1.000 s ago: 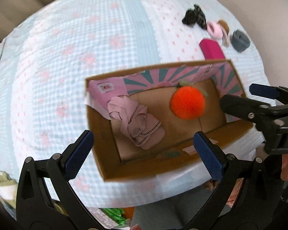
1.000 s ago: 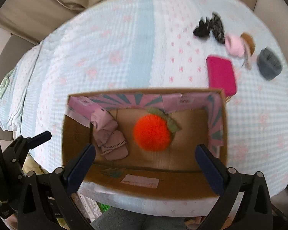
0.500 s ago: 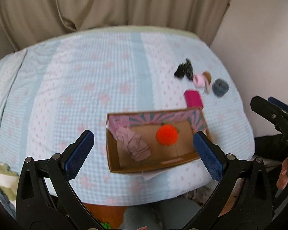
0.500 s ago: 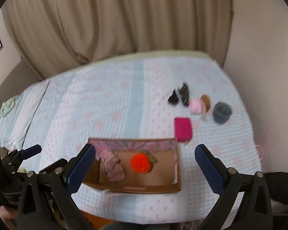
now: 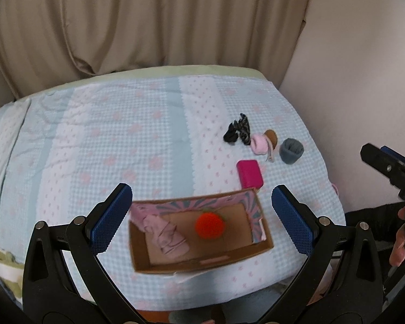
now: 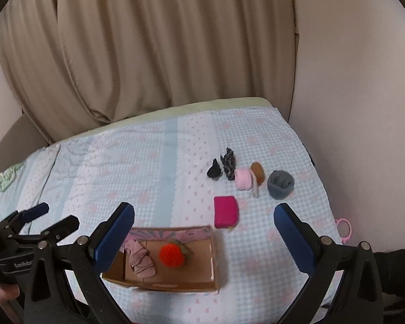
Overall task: Organize soft objects
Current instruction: 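Raise both tools away from the box toward the remaining items, then grasp the magenta pouch with the left tool while the right tool grasps the brown teddy keychain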
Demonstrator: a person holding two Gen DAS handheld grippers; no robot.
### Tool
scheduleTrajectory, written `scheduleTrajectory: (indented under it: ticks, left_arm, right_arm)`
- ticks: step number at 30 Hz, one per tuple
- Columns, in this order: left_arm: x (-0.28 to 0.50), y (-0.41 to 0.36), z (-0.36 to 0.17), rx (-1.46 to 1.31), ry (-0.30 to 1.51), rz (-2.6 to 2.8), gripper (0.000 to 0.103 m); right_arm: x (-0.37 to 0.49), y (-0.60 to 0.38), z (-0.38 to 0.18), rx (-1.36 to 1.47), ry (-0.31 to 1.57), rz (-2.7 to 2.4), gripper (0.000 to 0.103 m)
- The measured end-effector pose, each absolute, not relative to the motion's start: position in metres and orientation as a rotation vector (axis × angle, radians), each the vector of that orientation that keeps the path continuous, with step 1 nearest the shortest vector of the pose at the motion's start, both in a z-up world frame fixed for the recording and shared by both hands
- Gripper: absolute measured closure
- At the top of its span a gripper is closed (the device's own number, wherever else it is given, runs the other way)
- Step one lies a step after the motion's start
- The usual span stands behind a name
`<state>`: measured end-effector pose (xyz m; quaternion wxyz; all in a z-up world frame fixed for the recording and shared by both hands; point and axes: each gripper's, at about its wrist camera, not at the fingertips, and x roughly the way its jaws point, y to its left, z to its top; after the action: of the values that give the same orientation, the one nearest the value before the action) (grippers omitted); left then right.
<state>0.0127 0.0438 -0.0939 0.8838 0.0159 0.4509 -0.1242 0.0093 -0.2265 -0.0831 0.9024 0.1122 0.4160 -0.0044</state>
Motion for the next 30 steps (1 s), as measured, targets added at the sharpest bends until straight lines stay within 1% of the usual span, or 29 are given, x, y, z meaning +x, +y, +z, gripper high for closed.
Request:
scheduleTrajectory:
  ticks: [8,14,16,20,24,26,30]
  left_arm:
    - [0.065,-0.026,-0.115,0.005,1.000,-0.238,0.000]
    - [0.110,-0.087,-0.152,0.005,1.094,-0.203,0.000]
    - [0.124,-0.104,-0.167,-0.001,1.133,-0.197,0.000]
    - [0.150,-0.135,-0.205,-0.002,1.215,-0.188,0.000]
    - [0.173,-0.161,-0.256,-0.006,1.326,-0.185,0.000]
    - [0.182,-0.171,-0.279,-0.006,1.371,-0.186,0.000]
    - [0.201,-0.192,-0.332,0.021,1.468,-0.188,0.000]
  right_arm:
    - [0.067,-0.304,-0.101,0.271,0.894,0.018,0.000]
    - [0.122,-0.356,-0.133,0.276,0.957,0.066,0.000]
    - [0.139,-0.368,-0.145,0.273,0.979,0.086,0.003]
    - [0.177,-0.391,-0.180,0.275,1.040,0.121,0.005]
    - [0.210,-0.408,-0.219,0.296,1.110,0.142,0.007]
    - [0.225,-0.413,-0.242,0.305,1.152,0.156,0.010]
    - [0.252,-0.420,-0.286,0.314,1.229,0.172,0.013]
